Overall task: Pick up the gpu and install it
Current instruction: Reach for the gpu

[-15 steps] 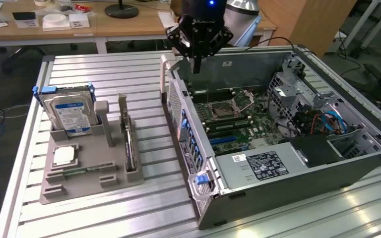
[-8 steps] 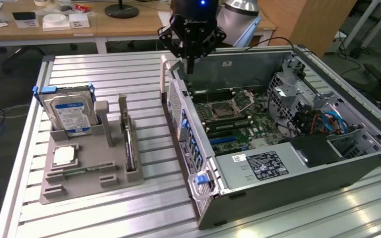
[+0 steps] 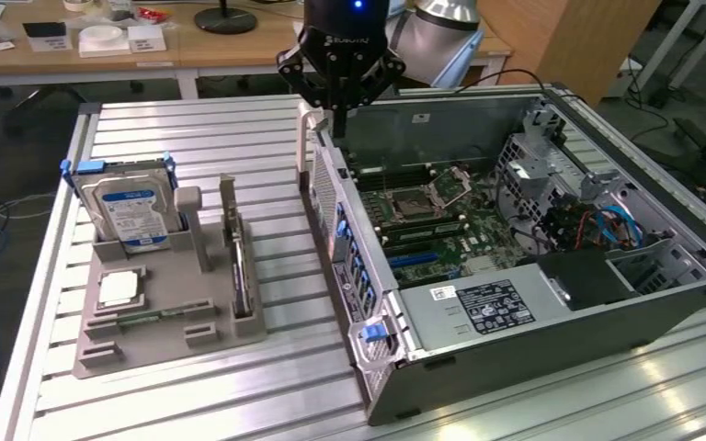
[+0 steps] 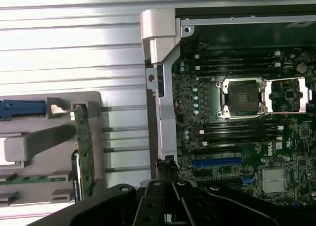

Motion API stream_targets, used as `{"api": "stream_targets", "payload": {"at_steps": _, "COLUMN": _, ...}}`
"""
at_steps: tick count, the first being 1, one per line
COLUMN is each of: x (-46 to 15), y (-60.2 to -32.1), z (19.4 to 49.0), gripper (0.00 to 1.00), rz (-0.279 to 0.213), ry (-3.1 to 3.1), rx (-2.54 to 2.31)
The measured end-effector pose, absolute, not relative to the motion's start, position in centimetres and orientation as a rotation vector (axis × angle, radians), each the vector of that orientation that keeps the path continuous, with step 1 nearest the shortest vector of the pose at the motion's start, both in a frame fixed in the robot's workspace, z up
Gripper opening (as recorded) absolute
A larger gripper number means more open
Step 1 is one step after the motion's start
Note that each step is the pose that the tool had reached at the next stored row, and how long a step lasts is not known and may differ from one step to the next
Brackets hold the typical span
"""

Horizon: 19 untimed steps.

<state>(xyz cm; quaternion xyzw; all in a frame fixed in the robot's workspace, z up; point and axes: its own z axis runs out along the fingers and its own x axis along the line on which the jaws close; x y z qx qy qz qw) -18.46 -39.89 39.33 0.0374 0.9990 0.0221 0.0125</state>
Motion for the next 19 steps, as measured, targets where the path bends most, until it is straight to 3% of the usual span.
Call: {"api": "stream_targets", "payload": {"at_steps": 19, "x": -21.2, "y": -39.9, "z": 39.3, "gripper": 0.11, "rz": 0.069, "ry": 3.114, "rx": 0.117}}
